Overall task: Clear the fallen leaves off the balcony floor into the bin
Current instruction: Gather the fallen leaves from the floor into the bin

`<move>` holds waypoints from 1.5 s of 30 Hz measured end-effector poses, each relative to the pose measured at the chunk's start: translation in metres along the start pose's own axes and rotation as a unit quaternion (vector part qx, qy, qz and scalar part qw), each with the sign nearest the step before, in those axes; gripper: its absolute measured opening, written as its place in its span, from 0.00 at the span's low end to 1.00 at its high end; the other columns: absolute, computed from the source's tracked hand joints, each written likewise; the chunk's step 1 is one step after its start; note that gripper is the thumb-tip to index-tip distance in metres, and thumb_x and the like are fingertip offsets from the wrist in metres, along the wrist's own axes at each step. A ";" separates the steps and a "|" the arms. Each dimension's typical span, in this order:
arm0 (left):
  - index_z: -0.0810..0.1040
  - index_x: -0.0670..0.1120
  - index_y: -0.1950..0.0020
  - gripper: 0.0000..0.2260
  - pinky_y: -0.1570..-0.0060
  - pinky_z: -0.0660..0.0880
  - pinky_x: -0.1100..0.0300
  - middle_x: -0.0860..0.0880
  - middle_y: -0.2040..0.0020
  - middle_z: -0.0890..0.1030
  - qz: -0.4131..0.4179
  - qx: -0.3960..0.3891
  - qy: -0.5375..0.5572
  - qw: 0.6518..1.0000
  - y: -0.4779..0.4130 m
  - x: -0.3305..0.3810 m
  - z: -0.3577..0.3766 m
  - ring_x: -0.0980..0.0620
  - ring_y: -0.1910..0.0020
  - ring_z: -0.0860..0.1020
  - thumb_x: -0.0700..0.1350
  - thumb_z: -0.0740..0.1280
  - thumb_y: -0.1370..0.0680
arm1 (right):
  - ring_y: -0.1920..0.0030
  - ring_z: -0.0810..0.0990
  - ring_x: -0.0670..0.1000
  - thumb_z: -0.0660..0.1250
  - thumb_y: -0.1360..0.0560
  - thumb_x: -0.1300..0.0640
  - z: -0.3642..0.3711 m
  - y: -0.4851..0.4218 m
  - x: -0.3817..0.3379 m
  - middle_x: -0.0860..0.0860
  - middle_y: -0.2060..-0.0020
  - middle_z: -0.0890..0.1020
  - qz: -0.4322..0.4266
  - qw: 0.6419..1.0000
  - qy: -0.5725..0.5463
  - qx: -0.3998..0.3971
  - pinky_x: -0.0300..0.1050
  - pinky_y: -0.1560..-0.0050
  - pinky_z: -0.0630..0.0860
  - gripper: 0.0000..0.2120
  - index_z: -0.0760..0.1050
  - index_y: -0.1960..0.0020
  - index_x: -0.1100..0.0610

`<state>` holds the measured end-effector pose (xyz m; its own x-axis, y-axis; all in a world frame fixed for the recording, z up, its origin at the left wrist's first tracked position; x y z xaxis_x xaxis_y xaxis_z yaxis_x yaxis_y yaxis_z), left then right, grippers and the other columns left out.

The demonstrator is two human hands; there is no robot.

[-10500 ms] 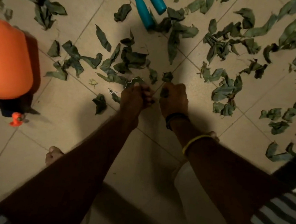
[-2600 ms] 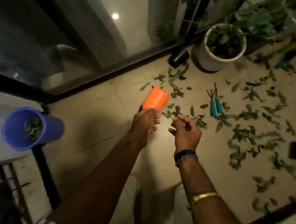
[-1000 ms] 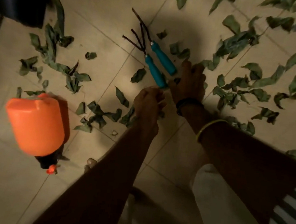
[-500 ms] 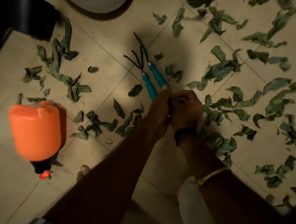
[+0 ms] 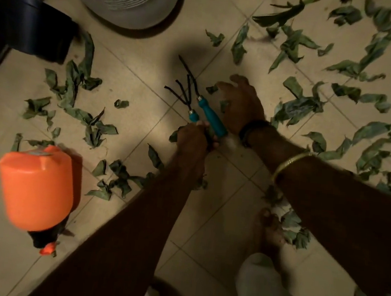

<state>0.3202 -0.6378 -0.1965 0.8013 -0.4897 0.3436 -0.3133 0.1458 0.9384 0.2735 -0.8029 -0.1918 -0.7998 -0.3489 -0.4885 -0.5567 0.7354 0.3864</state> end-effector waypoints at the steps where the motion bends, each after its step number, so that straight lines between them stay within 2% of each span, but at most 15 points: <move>1: 0.75 0.40 0.43 0.09 0.70 0.77 0.62 0.44 0.58 0.76 0.001 -0.005 -0.002 1.000 -0.004 -0.003 0.000 0.52 0.67 0.76 0.42 0.58 0.16 | 0.27 0.64 0.61 0.62 0.22 0.62 0.015 -0.012 -0.003 0.56 0.22 0.60 -0.033 0.997 0.059 -0.046 0.58 0.30 0.68 0.26 0.67 0.24 0.52; 5: 0.75 0.42 0.49 0.09 0.70 0.76 0.62 0.45 0.60 0.77 0.010 -0.019 -0.010 1.000 -0.015 -0.018 -0.006 0.53 0.67 0.76 0.42 0.55 0.15 | 0.25 0.60 0.60 0.66 0.22 0.56 0.051 -0.010 -0.006 0.53 0.21 0.58 -0.148 0.956 0.230 -0.107 0.62 0.34 0.68 0.28 0.64 0.24 0.53; 9: 0.76 0.42 0.47 0.11 0.66 0.77 0.61 0.46 0.61 0.78 0.003 -0.020 -0.025 0.999 -0.009 -0.038 -0.012 0.53 0.66 0.77 0.42 0.55 0.15 | 0.28 0.63 0.61 0.68 0.25 0.57 0.051 0.032 0.030 0.52 0.24 0.62 -0.103 0.966 0.222 -0.082 0.62 0.38 0.70 0.29 0.65 0.26 0.52; 13: 0.76 0.42 0.46 0.11 0.60 0.79 0.58 0.46 0.62 0.78 -0.011 -0.033 -0.019 0.999 -0.001 -0.049 -0.010 0.52 0.64 0.78 0.44 0.56 0.15 | 0.42 0.78 0.64 0.73 0.27 0.61 0.041 0.075 0.061 0.60 0.37 0.78 -0.095 0.980 0.175 0.026 0.55 0.48 0.79 0.19 0.78 0.37 0.59; 15: 0.76 0.42 0.45 0.11 0.55 0.80 0.56 0.47 0.61 0.79 -0.010 -0.035 -0.014 0.999 0.000 -0.053 -0.008 0.52 0.62 0.78 0.44 0.56 0.15 | 0.47 0.80 0.62 0.68 0.25 0.60 0.043 0.084 0.074 0.60 0.44 0.81 -0.085 0.986 0.137 0.038 0.54 0.50 0.81 0.11 0.81 0.44 0.60; 18: 0.77 0.41 0.43 0.11 0.54 0.82 0.55 0.45 0.56 0.80 -0.004 -0.029 -0.025 0.999 -0.002 -0.059 -0.012 0.50 0.57 0.80 0.43 0.56 0.15 | 0.56 0.82 0.55 0.63 0.26 0.63 0.038 0.084 0.101 0.54 0.55 0.84 0.066 0.994 -0.033 0.085 0.54 0.55 0.82 0.09 0.83 0.56 0.58; 19: 0.77 0.42 0.42 0.12 0.59 0.82 0.59 0.45 0.54 0.81 -0.004 -0.021 -0.037 0.999 -0.002 -0.062 -0.014 0.49 0.55 0.80 0.43 0.56 0.15 | 0.58 0.83 0.52 0.67 0.26 0.66 0.038 0.087 0.114 0.51 0.57 0.85 0.158 0.972 -0.139 0.104 0.52 0.57 0.83 0.09 0.84 0.58 0.57; 21: 0.78 0.42 0.39 0.13 0.68 0.78 0.64 0.43 0.49 0.81 -0.011 0.001 -0.047 0.999 -0.001 -0.067 -0.021 0.47 0.53 0.80 0.43 0.56 0.15 | 0.62 0.84 0.48 0.72 0.29 0.71 0.055 0.100 0.114 0.49 0.61 0.85 0.289 0.883 -0.361 0.077 0.46 0.60 0.83 0.09 0.83 0.56 0.58; 23: 0.78 0.41 0.39 0.12 0.72 0.76 0.66 0.43 0.50 0.81 -0.018 0.008 -0.051 0.998 0.002 -0.069 -0.025 0.48 0.55 0.80 0.43 0.58 0.16 | 0.60 0.85 0.48 0.75 0.31 0.70 0.063 0.111 0.081 0.52 0.59 0.86 0.299 0.826 -0.476 0.046 0.44 0.61 0.82 0.11 0.81 0.51 0.59; 28: 0.79 0.44 0.45 0.13 0.58 0.80 0.58 0.47 0.54 0.84 -0.052 -0.026 -0.049 0.997 0.013 -0.075 -0.016 0.51 0.54 0.83 0.50 0.59 0.17 | 0.57 0.84 0.50 0.76 0.30 0.61 0.062 0.149 0.033 0.50 0.60 0.85 0.287 0.900 -0.327 0.031 0.48 0.58 0.84 0.05 0.82 0.55 0.56; 33: 0.77 0.42 0.53 0.10 0.72 0.73 0.61 0.43 0.60 0.80 -0.039 0.038 -0.061 0.997 0.009 -0.075 -0.041 0.50 0.66 0.78 0.44 0.58 0.19 | 0.53 0.83 0.46 0.71 0.25 0.62 0.071 0.158 0.012 0.49 0.52 0.84 0.220 0.879 -0.417 -0.077 0.38 0.55 0.79 0.06 0.84 0.48 0.59; 36: 0.76 0.44 0.57 0.13 0.70 0.70 0.57 0.46 0.67 0.76 -0.052 0.069 -0.055 0.995 0.004 -0.075 -0.054 0.52 0.73 0.73 0.44 0.56 0.17 | 0.49 0.82 0.46 0.68 0.23 0.62 0.053 0.152 0.053 0.49 0.49 0.85 0.242 0.915 -0.321 0.035 0.43 0.48 0.81 0.10 0.84 0.44 0.57; 39: 0.76 0.45 0.56 0.13 0.68 0.72 0.58 0.48 0.68 0.76 -0.049 0.065 -0.043 0.996 0.000 -0.071 -0.059 0.53 0.73 0.73 0.45 0.56 0.16 | 0.47 0.80 0.47 0.64 0.22 0.60 0.027 0.145 0.092 0.54 0.46 0.84 0.266 0.927 -0.187 0.189 0.36 0.48 0.76 0.12 0.83 0.43 0.58; 43: 0.76 0.45 0.57 0.14 0.73 0.73 0.61 0.47 0.67 0.77 -0.026 0.048 -0.044 0.998 -0.010 -0.073 -0.070 0.51 0.72 0.74 0.46 0.55 0.16 | 0.44 0.81 0.56 0.65 0.23 0.60 0.043 0.132 0.110 0.59 0.45 0.82 0.289 0.924 -0.127 0.215 0.41 0.45 0.75 0.12 0.82 0.43 0.60; 45: 0.76 0.45 0.56 0.13 0.71 0.74 0.60 0.46 0.65 0.77 -0.017 0.072 -0.036 0.997 -0.013 -0.072 -0.081 0.51 0.69 0.75 0.45 0.56 0.16 | 0.47 0.81 0.55 0.68 0.25 0.62 0.056 0.129 0.092 0.59 0.48 0.83 0.248 0.937 -0.120 0.216 0.35 0.47 0.72 0.10 0.83 0.45 0.62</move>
<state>0.3079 -0.5345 -0.2306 0.7757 -0.5539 0.3025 -0.3598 0.0055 0.9330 0.1412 -0.7077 -0.2308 -0.8338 0.1995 -0.5147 0.0530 0.9570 0.2851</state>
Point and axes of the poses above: each hand's wrist, its own y-axis away from the middle knuckle, its own z-axis out of the palm, x = y × z, the point moved 10 cm from there along -y, towards the middle knuckle
